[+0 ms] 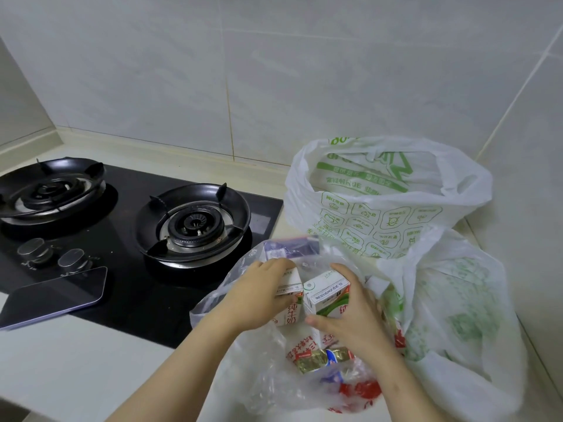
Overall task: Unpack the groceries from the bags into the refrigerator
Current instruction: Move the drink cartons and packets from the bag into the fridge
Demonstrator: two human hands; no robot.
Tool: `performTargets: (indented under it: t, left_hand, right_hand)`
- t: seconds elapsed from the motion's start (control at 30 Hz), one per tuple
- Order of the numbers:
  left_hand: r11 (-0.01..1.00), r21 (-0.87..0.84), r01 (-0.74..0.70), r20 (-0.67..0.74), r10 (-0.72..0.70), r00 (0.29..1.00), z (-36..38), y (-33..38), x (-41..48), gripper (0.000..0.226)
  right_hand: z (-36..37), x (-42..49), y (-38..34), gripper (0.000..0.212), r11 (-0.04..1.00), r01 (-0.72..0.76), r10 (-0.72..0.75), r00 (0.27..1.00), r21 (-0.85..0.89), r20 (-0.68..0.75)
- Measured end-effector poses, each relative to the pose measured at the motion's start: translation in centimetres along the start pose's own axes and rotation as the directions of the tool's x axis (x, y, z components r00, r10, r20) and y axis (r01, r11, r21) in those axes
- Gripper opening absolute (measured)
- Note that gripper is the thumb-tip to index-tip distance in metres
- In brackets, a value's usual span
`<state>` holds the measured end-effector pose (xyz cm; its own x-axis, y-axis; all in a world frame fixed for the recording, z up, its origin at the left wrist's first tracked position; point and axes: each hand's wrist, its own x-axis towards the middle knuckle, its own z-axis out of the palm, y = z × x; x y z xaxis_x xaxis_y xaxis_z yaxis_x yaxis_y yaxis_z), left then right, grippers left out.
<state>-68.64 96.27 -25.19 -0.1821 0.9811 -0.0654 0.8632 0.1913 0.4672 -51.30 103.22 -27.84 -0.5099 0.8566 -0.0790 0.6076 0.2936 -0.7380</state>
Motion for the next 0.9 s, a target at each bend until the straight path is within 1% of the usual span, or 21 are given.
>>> performTargets:
  t: [0.1,0.23,0.27,0.3,0.37,0.4,0.43,0.5,0.57,0.63,0.73,0.9]
  left_hand:
    - [1.000,-0.018,-0.005,-0.004,0.005,1.000,0.2,-0.1,-0.2,0.056]
    - [0.999,-0.047,-0.005,0.007,0.006,1.000,0.1,-0.2,-0.8,0.059]
    - [0.999,-0.044,-0.011,-0.003,0.011,1.000,0.1,-0.2,-1.0,0.059]
    - [0.999,-0.049,-0.013,-0.024,0.012,1.000,0.2,-0.2,-1.1,0.059]
    - [0.997,-0.071,-0.006,-0.071,0.001,0.997,0.2,0.1,-1.5,0.059]
    - [0.997,-0.080,-0.002,-0.091,-0.005,0.996,0.2,0.2,-1.8,0.058]
    - [0.996,-0.087,0.000,-0.106,-0.009,0.994,0.2,0.3,-2.0,0.058]
    - [0.996,-0.094,-0.002,-0.133,-0.010,0.991,0.3,0.3,-2.5,0.057]
    - [0.994,-0.112,-0.001,-0.159,-0.017,0.987,0.1,0.2,-3.1,0.057]
    - [0.988,-0.154,-0.007,-0.199,-0.024,0.980,-0.3,0.0,-3.8,0.058]
    - [0.983,-0.185,-0.017,-0.281,-0.036,0.959,-1.9,-0.3,-5.2,0.055]
    - [0.981,-0.193,-0.026,-0.419,-0.058,0.906,-6.3,-0.6,-8.5,0.050]
  right_hand:
    - [-0.8,0.3,-0.1,0.076,0.997,0.056,-0.058,0.998,0.049,0.021]
    - [-1.8,0.0,-0.2,0.065,0.998,0.067,-0.067,0.997,0.001,0.050]
    - [-2.1,-0.1,-0.2,0.064,0.995,0.081,-0.078,0.996,-0.056,0.046]
    - [-2.3,-0.3,-0.5,0.062,0.984,0.102,-0.096,0.994,-0.148,0.048]
    - [-2.7,-0.9,-1.2,0.060,0.920,0.161,-0.146,0.987,-0.357,0.070]
    - [-2.9,-1.1,-1.5,0.060,0.897,0.183,-0.160,0.983,-0.402,0.090]
    - [-3.0,-1.2,-1.5,0.059,0.894,0.196,-0.166,0.980,-0.402,0.108]
    - [-3.0,-1.4,-1.7,0.056,0.929,0.193,-0.163,0.979,-0.316,0.118]
    - [-2.8,-1.7,-1.9,0.050,0.957,0.182,-0.167,0.982,-0.225,0.085]
    - [-2.7,-1.8,-2.5,0.044,0.964,0.197,-0.194,0.980,-0.180,0.036]
    - [-2.8,-1.8,-4.2,0.042,0.956,0.263,-0.263,0.965,-0.129,0.015]
    - [-2.6,-1.8,-8.4,0.045,0.918,0.396,-0.394,0.918,-0.033,0.054]
